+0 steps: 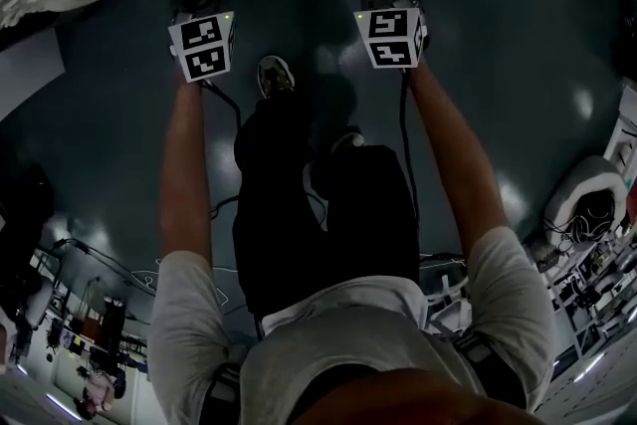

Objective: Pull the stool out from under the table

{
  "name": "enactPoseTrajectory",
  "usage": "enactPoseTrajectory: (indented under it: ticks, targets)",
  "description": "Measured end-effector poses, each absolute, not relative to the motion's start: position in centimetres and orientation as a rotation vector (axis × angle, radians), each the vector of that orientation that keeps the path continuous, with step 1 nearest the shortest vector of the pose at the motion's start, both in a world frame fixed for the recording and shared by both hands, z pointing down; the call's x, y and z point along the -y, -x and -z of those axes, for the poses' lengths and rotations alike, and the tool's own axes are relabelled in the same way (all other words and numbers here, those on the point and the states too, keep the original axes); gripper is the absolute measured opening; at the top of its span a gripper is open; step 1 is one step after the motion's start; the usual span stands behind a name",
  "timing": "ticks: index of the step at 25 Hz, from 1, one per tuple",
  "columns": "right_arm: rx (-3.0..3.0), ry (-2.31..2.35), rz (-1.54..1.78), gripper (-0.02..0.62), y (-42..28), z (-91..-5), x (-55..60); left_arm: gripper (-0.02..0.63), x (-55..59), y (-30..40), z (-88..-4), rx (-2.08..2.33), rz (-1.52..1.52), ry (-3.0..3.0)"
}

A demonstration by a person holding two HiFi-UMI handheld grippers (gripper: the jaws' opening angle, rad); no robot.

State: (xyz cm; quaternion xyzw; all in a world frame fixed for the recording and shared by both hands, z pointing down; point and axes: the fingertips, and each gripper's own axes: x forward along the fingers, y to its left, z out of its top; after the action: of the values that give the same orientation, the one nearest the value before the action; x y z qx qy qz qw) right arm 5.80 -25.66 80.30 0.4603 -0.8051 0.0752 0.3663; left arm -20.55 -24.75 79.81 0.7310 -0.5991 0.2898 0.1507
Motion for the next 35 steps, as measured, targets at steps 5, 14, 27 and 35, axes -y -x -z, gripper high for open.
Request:
enactPoseTrajectory:
  ticks: [5, 14, 27, 35]
  targets:
    - [2.071, -1.221, -0.204, 0.208, -6.1, -80.1, 27.7, 0.184, 26.0, 22.6, -80.4, 1.769, -0.881, -2.069]
    - [2.07, -1.227, -0.413, 0.331, -5.6, -82.6, 32.0, 0.313, 29.7, 24.0, -84.0, 1.572, -0.883, -2.066]
    - [2.135, -1.215, -0.693, 0.311, -5.4, -83.9, 31.7, 0.314, 30.2, 23.4, -84.3, 1.558, -0.818, -2.031]
    - [2.111, -1.173, -0.679, 0.304, -5.5, -83.8, 29.7, 0.314, 27.6, 23.2, -84.3, 1.572, -0.824, -1.995]
